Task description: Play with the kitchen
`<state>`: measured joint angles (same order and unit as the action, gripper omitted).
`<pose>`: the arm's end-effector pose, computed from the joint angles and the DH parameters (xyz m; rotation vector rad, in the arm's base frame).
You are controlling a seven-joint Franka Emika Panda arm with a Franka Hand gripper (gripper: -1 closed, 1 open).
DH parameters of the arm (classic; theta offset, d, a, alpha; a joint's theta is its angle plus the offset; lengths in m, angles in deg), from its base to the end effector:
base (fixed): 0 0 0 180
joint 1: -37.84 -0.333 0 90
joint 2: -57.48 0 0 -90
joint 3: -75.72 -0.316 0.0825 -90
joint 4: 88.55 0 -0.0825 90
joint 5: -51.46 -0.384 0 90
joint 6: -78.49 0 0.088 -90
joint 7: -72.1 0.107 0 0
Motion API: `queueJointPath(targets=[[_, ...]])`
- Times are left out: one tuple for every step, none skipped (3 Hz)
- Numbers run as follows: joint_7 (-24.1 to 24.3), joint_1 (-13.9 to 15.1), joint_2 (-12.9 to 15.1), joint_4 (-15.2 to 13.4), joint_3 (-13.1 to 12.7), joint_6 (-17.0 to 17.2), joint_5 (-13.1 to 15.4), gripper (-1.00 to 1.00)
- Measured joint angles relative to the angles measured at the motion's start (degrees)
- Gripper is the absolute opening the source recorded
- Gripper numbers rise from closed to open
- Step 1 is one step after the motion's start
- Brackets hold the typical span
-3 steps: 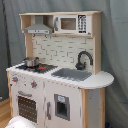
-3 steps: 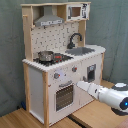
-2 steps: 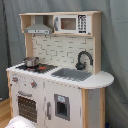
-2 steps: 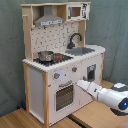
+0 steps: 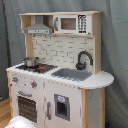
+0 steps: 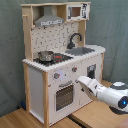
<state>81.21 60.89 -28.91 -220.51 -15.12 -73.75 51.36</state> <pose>0.1655 0.5195 0.3283 1.4039 1.1289 1.2637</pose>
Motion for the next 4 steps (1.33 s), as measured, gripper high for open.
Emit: queueJointPath(targets=[[5.83, 1.55, 0.00, 0.01, 0.14, -1.13, 0.00, 1.00], [10.65, 4.36, -0.03, 1.15, 1.41, -2.55, 0.01, 1.00], [11.91, 8.94, -0.02, 1.84, 1.39, -6.25, 0.05, 1.00], [11.89, 13.72, -0.03, 3.94, 1.14, -9.60, 0.66, 1.00]])
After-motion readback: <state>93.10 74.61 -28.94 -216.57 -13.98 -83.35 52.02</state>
